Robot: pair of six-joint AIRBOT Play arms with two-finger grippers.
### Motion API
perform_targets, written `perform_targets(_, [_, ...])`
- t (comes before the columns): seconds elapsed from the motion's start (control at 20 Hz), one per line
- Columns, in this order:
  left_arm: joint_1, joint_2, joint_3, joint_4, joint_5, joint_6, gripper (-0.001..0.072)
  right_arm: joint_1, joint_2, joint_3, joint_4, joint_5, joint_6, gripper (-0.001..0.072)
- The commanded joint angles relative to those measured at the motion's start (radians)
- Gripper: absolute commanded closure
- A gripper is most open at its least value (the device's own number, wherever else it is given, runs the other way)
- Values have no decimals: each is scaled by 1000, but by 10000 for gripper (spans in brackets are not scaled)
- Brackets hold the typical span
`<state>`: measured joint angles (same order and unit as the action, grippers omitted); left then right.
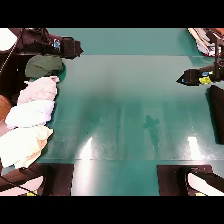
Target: Fold the shirts.
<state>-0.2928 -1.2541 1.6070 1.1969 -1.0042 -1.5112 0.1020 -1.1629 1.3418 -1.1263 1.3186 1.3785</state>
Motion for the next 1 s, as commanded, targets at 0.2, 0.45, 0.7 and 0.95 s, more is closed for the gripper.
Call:
perform_targets(0.2, [0, 0, 0, 0, 2, 0, 676, 3, 1, 0, 0, -2, 0, 694])
perform_targets(0.45, [0, 0, 0, 0, 2, 0, 676, 4, 1, 1, 2, -3, 1, 694])
perform_targets(0.7, [0, 0, 0, 2, 69, -7, 676, 4, 1, 1, 7, -6, 1, 694])
perform_targets(0.95, [2, -14, 0, 295, 124, 18, 97, 4, 1, 1, 10, -7, 1, 694])
